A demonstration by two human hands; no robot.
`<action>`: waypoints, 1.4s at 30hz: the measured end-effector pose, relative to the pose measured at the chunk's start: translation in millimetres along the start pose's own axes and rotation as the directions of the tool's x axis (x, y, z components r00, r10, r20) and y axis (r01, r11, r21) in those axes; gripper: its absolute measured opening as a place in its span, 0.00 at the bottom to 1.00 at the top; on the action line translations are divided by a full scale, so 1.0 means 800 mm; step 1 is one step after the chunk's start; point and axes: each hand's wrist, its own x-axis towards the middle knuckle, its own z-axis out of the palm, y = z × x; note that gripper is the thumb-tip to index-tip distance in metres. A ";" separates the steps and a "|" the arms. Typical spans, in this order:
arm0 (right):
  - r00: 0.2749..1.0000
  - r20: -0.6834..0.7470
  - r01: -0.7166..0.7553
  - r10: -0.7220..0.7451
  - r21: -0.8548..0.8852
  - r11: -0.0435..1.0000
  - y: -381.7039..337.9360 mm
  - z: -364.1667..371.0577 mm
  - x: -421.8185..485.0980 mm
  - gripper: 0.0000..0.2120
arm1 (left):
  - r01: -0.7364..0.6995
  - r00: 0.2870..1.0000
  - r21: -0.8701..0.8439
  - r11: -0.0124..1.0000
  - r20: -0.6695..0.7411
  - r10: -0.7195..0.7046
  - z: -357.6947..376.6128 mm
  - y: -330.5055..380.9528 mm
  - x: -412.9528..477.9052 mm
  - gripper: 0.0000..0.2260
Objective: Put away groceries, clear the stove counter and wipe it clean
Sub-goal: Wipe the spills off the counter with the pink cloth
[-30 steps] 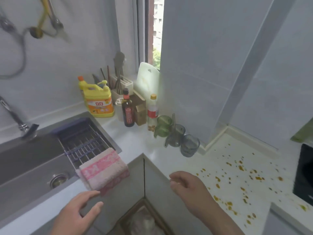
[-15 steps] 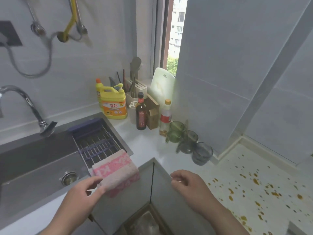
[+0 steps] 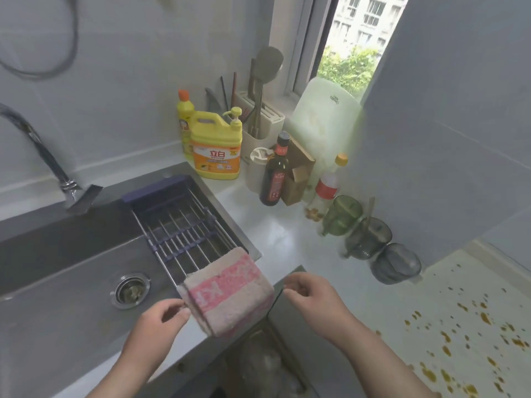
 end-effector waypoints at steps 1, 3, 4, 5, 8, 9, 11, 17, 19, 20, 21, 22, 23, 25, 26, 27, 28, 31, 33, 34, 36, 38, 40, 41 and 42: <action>1.000 0.001 -0.011 0.011 0.000 1.000 -0.002 0.009 0.011 0.06 | 0.077 0.997 -0.110 0.991 0.026 -0.075 0.001 -0.001 0.009 0.04; 0.999 -0.006 -0.041 0.042 0.032 0.999 -0.006 0.024 0.029 0.07 | 0.248 0.968 -0.326 0.912 0.107 -0.225 0.004 0.000 0.021 0.06; 0.998 -0.009 -0.056 0.057 0.051 0.997 -0.007 0.030 0.036 0.08 | 0.312 0.950 -0.394 0.864 0.136 -0.281 0.007 0.000 0.026 0.07; 0.997 -0.010 -0.072 0.073 0.062 0.995 -0.008 0.036 0.043 0.09 | 0.356 0.934 -0.432 0.829 0.153 -0.321 0.010 0.000 0.031 0.08; 0.994 -0.008 -0.108 0.109 0.075 0.991 -0.006 0.050 0.062 0.10 | 0.416 0.909 -0.471 0.778 0.179 -0.377 0.021 0.000 0.041 0.09; 0.993 -0.004 -0.117 0.117 0.067 0.991 -0.004 0.054 0.069 0.11 | 0.426 0.903 -0.476 0.769 0.182 -0.388 0.025 0.000 0.044 0.09; 0.991 0.003 -0.130 0.130 0.041 0.991 0.002 0.061 0.081 0.12 | 0.442 0.895 -0.493 0.749 0.182 -0.408 0.031 0.000 0.048 0.08; 0.986 0.009 -0.164 0.164 -0.022 0.986 0.016 0.072 0.107 0.15 | 0.449 0.881 -0.553 0.701 0.145 -0.450 0.047 0.003 0.055 0.03; 0.982 0.020 -0.186 0.187 -0.038 0.982 0.019 0.077 0.112 0.16 | 0.431 0.885 -0.577 0.694 0.119 -0.450 0.053 0.005 0.054 0.03; 0.980 0.029 -0.197 0.198 -0.047 0.979 0.022 0.079 0.114 0.16 | 0.425 0.886 -0.590 0.686 0.115 -0.450 0.056 0.005 0.055 0.03; 0.977 0.037 -0.208 0.210 -0.058 0.976 0.023 0.081 0.116 0.16 | 0.427 0.883 -0.605 0.672 0.119 -0.455 0.059 0.004 0.056 0.03; 0.975 0.038 -0.217 0.220 -0.066 0.974 0.024 0.082 0.117 0.17 | 0.436 0.878 -0.618 0.655 0.130 -0.461 0.061 0.003 0.058 0.02; 0.973 0.038 -0.223 0.226 -0.072 0.972 0.025 0.083 0.119 0.17 | 0.447 0.873 -0.623 0.642 0.146 -0.466 0.064 0.003 0.060 0.01; 0.973 0.043 -0.225 0.229 -0.073 0.972 0.028 0.084 0.122 0.19 | 0.463 0.866 -0.612 0.641 0.159 -0.474 0.068 0.001 0.064 0.02; 0.972 0.048 -0.227 0.230 -0.074 0.971 0.028 0.084 0.124 0.20 | 0.467 0.864 -0.606 0.644 0.158 -0.478 0.070 0.001 0.066 0.03; 0.971 0.054 -0.229 0.233 -0.078 0.970 0.028 0.085 0.125 0.21 | 0.473 0.861 -0.601 0.645 0.159 -0.483 0.071 0.002 0.068 0.03; 0.970 0.061 -0.229 0.235 -0.086 0.970 0.028 0.085 0.127 0.22 | 0.482 0.857 -0.594 0.644 0.164 -0.489 0.073 0.003 0.070 0.04; 0.968 0.079 -0.231 0.240 -0.107 0.967 0.029 0.087 0.132 0.23 | 0.534 0.829 -0.559 0.635 0.196 -0.524 0.077 0.009 0.080 0.06; 0.963 0.060 -0.256 0.264 -0.112 0.960 0.028 0.090 0.134 0.21 | 0.563 0.813 -0.520 0.642 0.208 -0.545 0.079 0.010 0.087 0.07; 0.960 0.047 -0.270 0.276 -0.114 0.956 0.028 0.091 0.135 0.19 | 0.571 0.810 -0.502 0.650 0.212 -0.547 0.080 0.011 0.089 0.07; 0.954 0.051 -0.289 0.297 -0.125 0.949 0.030 0.092 0.137 0.15 | 0.554 0.824 -0.470 0.687 0.196 -0.531 0.080 0.015 0.090 0.07; 0.944 0.090 -0.302 0.318 -0.155 0.941 0.029 0.092 0.137 0.14 | 0.514 0.852 -0.436 0.739 0.163 -0.497 0.078 0.018 0.089 0.08; 0.937 0.118 -0.307 0.329 -0.173 0.936 0.029 0.094 0.138 0.14 | 0.499 0.863 -0.428 0.754 0.164 -0.478 0.077 0.021 0.085 0.07; 0.935 0.120 -0.309 0.333 -0.178 0.934 0.028 0.094 0.138 0.15 | 0.495 0.866 -0.427 0.757 0.167 -0.472 0.077 0.019 0.085 0.06; 0.936 0.115 -0.309 0.333 -0.185 0.933 0.025 0.095 0.137 0.14 | 0.488 0.871 -0.417 0.767 0.169 -0.462 0.077 0.016 0.086 0.07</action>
